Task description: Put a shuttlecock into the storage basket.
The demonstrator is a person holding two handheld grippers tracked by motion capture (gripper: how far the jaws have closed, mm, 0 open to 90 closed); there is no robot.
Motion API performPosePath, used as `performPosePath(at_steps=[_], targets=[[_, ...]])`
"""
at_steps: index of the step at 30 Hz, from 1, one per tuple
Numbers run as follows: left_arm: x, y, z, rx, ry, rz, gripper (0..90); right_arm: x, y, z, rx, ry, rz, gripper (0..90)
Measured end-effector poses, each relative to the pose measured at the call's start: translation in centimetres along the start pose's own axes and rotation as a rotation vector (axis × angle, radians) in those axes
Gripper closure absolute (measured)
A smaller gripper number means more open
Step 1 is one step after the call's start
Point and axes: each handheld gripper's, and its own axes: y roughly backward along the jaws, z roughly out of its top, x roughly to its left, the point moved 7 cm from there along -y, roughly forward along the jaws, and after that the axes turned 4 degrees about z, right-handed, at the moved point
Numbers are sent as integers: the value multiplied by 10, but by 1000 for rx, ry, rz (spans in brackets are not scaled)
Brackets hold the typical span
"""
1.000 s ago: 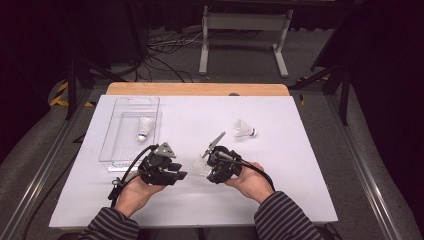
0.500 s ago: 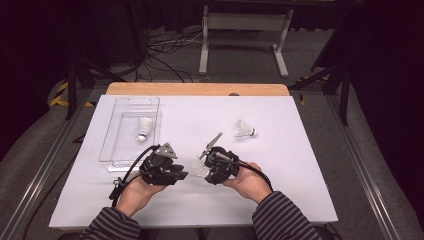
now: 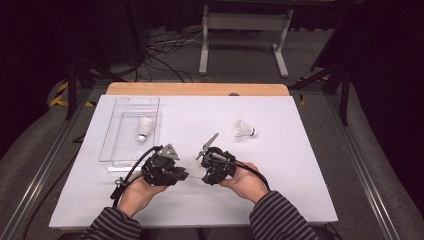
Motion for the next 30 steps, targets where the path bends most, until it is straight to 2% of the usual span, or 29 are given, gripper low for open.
performPosePath(at_steps=[2, 8, 10, 18, 23, 30], targets=[[-1, 1, 0, -4, 3, -8, 798, 0, 0, 0, -1, 2, -1, 654], [1, 1, 0, 2, -20, 13, 867, 0, -1, 1, 0, 0, -2, 654], [0, 1, 0, 3, -17, 7, 892, 0, -1, 1, -1, -1, -2, 654], [-1, 3, 0, -9, -37, 21, 900, 0, -1, 2, -6, 1, -2, 652], [-1, 5, 1, -19, -30, 26, 900, 0, 0, 3, -19, -4, -2, 647], [-1, 8, 4, -37, -45, 31, 900, -1, 2, 3, -25, -2, -7, 616]])
